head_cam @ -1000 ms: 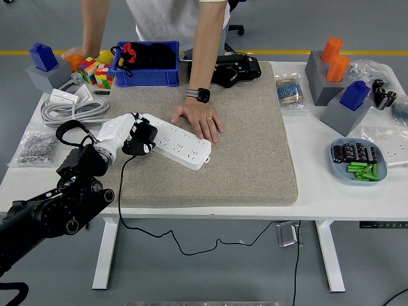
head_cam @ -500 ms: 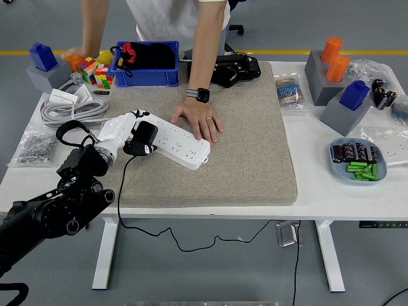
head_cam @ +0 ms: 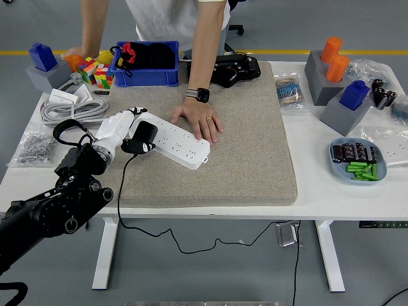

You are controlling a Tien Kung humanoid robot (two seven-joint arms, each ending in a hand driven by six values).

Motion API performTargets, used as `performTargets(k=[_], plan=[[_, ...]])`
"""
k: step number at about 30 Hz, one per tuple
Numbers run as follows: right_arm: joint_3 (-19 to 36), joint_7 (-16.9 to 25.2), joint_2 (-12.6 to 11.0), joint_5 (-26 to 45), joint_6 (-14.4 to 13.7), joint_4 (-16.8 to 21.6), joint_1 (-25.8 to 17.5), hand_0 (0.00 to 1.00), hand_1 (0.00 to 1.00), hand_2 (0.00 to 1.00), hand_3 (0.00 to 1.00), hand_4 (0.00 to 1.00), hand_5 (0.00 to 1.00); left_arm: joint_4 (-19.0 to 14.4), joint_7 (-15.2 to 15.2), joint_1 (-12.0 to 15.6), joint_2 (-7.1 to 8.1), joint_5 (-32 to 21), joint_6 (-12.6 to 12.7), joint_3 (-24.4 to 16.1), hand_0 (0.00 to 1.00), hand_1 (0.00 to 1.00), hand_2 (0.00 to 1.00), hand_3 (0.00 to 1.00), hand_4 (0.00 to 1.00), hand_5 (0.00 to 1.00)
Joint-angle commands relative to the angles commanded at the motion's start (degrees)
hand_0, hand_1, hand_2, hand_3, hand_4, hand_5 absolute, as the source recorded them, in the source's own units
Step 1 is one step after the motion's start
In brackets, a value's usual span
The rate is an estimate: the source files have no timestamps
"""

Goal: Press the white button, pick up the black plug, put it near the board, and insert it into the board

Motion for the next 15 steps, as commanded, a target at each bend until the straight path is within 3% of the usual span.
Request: performTargets(k=[10, 15], plan=[[-0.05, 0.03, 0.1, 0.07, 0.08, 0.06, -0.06, 0.807, 0.71, 0.709, 0.652, 0.723, 0.473, -1.79, -0.52, 1.01, 0.68, 0.36, 0.26, -2.14, 0.865, 0.94, 0.871, 0.892, 0.922, 0.22], [0.1, 0.04, 0.12, -0.02, 0.1, 0.02, -0.19, 0.807, 0.71, 0.708, 0.652, 0.722, 0.472, -5.43, -2.07, 2.37, 2.07, 0.03, 0.3, -3.34, 0.869, 0.943, 0.879, 0.892, 0.922, 0.23]])
